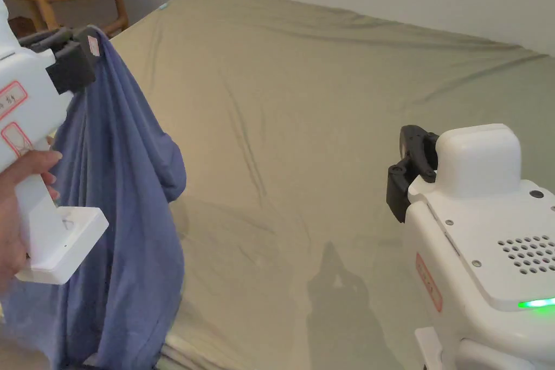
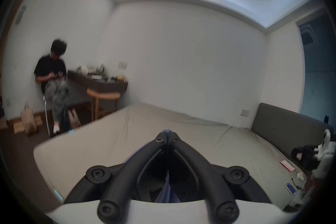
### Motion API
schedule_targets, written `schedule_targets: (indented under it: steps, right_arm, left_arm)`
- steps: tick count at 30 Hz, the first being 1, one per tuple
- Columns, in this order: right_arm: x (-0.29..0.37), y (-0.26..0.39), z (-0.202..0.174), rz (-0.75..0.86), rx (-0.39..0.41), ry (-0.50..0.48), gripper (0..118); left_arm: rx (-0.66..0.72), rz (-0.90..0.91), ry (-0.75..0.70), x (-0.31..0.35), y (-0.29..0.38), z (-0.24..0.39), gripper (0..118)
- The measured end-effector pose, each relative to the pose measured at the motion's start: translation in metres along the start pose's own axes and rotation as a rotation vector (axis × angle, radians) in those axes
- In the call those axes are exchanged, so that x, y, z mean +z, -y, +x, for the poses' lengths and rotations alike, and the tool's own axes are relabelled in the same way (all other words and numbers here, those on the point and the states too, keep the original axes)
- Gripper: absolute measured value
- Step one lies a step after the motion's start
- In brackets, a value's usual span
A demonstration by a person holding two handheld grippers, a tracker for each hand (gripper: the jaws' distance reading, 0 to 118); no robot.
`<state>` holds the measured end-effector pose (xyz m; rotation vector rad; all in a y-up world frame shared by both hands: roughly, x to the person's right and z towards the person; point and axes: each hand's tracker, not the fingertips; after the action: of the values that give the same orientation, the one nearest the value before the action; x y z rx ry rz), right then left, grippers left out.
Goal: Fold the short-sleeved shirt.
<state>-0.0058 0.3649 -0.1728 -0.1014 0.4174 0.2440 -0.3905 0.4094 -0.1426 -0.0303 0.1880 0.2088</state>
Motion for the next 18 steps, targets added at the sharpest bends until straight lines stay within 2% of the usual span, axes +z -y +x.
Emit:
schedule_targets:
  steps: [3,9,15,18]
  right_arm:
    - [0.008,-0.005,0.010,0.018,-0.007,0.026,1]
    - [0.027,-0.008,0.034,0.048,-0.011,0.097,1]
    - [0.054,-0.006,0.069,0.057,-0.011,0.204,1]
    - [0.066,-0.003,0.089,0.046,-0.012,0.256,1]
  left_arm:
    - [-0.094,0.045,-0.045,0.000,-0.046,0.035,0]
    - [-0.267,0.161,0.100,-0.008,-0.099,0.105,0]
    - [-0.416,0.170,0.244,-0.039,-0.102,0.186,0]
    - [-0.442,0.132,0.310,-0.061,-0.089,0.229,0]
